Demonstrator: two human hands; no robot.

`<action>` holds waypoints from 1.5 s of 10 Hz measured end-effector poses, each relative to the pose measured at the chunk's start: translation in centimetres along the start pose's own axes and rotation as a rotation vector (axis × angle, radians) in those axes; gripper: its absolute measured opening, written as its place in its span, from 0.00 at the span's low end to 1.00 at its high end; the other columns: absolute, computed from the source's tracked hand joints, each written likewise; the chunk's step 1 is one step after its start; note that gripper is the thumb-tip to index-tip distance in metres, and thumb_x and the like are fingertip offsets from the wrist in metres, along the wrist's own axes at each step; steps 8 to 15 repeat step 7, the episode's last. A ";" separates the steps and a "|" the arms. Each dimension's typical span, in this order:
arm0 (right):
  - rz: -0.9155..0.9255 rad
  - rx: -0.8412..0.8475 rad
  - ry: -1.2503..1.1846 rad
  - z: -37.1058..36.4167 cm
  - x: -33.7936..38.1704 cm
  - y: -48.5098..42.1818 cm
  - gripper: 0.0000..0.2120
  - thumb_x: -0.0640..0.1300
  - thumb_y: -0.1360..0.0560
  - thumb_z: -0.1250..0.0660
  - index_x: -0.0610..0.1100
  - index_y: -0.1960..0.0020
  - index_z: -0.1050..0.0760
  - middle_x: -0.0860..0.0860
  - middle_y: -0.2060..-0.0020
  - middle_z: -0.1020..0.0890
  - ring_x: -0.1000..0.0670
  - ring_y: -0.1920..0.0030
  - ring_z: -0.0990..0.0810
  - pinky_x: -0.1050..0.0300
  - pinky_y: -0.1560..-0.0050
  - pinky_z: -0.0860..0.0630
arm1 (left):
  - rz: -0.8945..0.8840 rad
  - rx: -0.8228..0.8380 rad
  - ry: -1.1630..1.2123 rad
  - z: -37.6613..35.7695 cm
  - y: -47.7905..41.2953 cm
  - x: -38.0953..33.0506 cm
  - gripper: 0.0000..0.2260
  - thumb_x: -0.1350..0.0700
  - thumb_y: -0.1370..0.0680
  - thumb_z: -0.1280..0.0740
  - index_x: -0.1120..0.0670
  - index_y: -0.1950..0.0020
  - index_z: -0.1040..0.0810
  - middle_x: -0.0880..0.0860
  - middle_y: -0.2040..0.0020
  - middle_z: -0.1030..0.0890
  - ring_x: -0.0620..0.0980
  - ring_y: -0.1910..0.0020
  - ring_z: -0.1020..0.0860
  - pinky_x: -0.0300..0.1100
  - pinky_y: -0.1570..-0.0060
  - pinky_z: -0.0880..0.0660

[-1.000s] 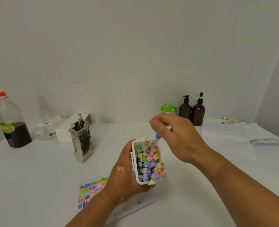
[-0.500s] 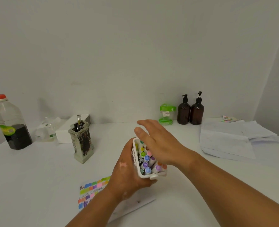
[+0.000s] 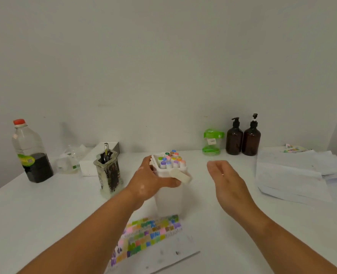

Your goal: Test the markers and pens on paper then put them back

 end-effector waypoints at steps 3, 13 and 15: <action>-0.073 0.214 0.209 -3.3 -5.4 2.0 0.15 0.59 0.20 0.35 0.57 0.36 0.28 0.59 0.39 0.24 0.60 0.43 0.23 0.64 0.49 0.30 | 0.103 -0.037 0.088 5.9 -6.2 3.9 0.43 0.61 0.42 0.16 0.57 0.29 0.29 0.61 0.38 0.20 0.62 0.38 0.21 0.66 0.35 0.29; 0.047 0.331 0.418 -5.8 -6.9 3.4 0.13 0.57 0.22 0.32 0.60 0.39 0.28 0.63 0.44 0.26 0.62 0.44 0.25 0.67 0.40 0.28 | 0.204 -0.036 -0.041 7.6 -5.6 7.9 0.54 0.45 0.46 0.14 0.47 0.24 0.35 0.50 0.33 0.23 0.53 0.33 0.26 0.56 0.32 0.29; 0.047 0.331 0.418 -5.8 -6.9 3.4 0.13 0.57 0.22 0.32 0.60 0.39 0.28 0.63 0.44 0.26 0.62 0.44 0.25 0.67 0.40 0.28 | 0.204 -0.036 -0.041 7.6 -5.6 7.9 0.54 0.45 0.46 0.14 0.47 0.24 0.35 0.50 0.33 0.23 0.53 0.33 0.26 0.56 0.32 0.29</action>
Point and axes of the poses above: each hand's wrist, its own y-axis away from the middle knuckle, its own z-axis out of the back of the hand, x = y × z, the point moved 5 cm from there along -y, towards the middle knuckle
